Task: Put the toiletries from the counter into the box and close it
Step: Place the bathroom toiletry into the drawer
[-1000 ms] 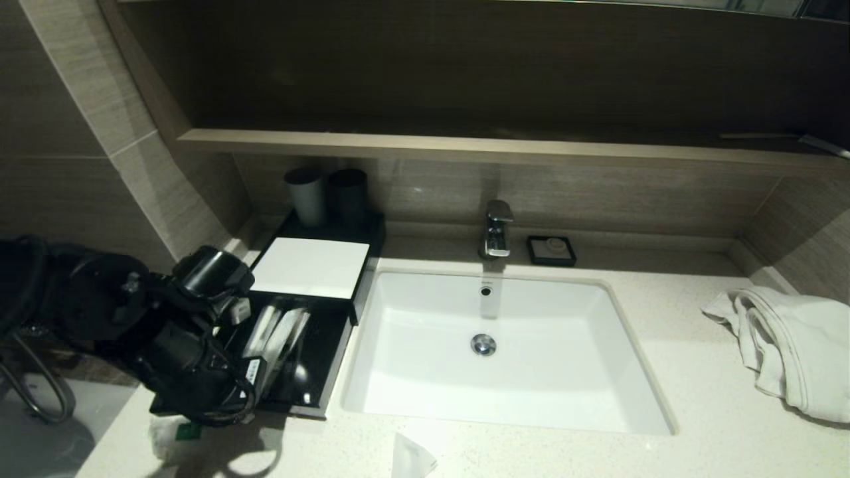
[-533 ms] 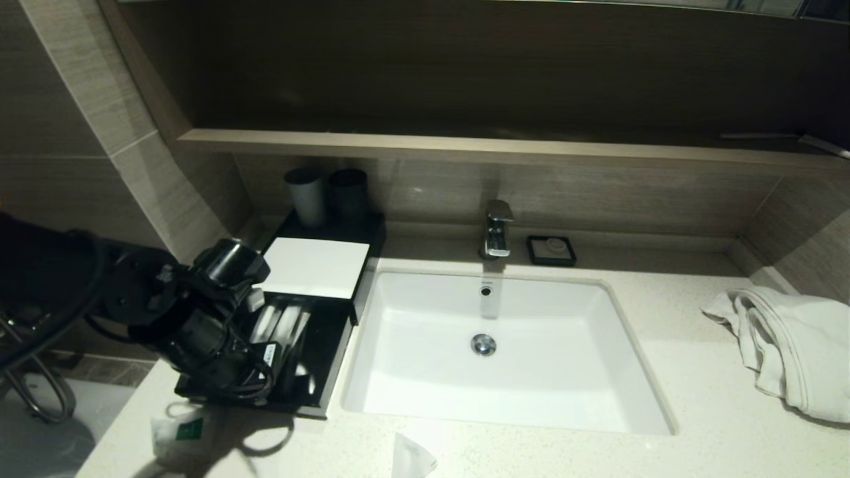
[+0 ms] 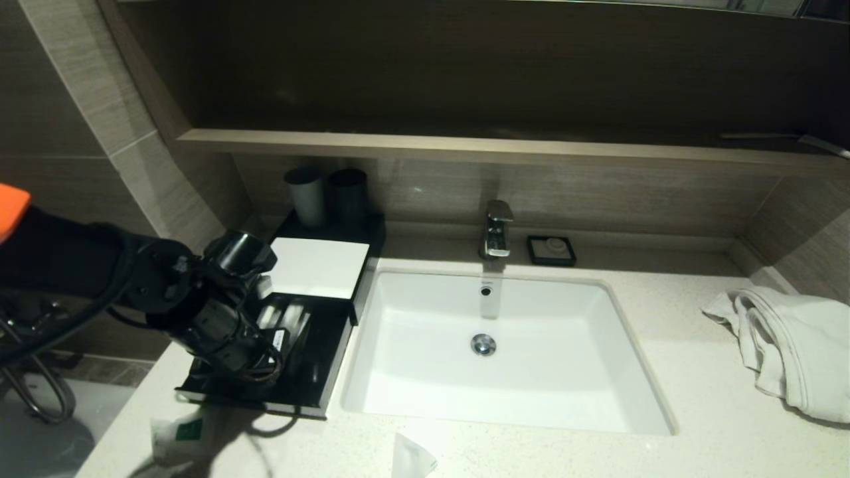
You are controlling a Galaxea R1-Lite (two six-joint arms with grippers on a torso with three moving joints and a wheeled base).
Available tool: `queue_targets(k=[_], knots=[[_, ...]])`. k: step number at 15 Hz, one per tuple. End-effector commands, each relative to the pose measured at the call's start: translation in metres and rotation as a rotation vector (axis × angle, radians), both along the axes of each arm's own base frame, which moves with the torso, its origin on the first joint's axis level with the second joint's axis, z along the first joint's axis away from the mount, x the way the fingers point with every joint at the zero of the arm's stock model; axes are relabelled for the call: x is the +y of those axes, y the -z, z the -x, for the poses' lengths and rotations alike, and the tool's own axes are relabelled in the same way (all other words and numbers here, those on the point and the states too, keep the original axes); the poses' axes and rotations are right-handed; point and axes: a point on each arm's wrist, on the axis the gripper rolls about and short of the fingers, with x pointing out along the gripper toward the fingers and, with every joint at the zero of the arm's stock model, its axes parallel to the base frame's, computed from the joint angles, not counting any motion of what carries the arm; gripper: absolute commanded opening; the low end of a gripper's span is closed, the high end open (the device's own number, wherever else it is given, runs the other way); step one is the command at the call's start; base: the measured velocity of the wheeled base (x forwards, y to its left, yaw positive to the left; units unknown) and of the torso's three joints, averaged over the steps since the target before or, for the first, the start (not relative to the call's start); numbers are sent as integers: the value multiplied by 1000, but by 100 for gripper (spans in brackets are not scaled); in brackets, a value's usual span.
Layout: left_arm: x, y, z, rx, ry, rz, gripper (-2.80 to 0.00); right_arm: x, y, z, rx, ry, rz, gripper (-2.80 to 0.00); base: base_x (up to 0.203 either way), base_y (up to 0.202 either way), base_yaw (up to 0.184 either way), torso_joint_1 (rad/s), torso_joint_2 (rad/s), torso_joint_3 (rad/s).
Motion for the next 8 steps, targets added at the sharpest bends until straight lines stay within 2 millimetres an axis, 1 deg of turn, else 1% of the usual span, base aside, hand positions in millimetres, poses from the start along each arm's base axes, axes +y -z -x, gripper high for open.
queue_targets(k=[1,3,8], knots=[[0,6,-4,8,-10,-23,-280,0,0,0,0,0,0,-280,0,0,0,0,0,0],[2,10,-7,9,-7,-45,-280,0,0,0,0,0,0,-280,0,0,0,0,0,0],[6,11,-11,-11,-27,-50,-280,0,0,0,0,0,0,-280,0,0,0,0,0,0]])
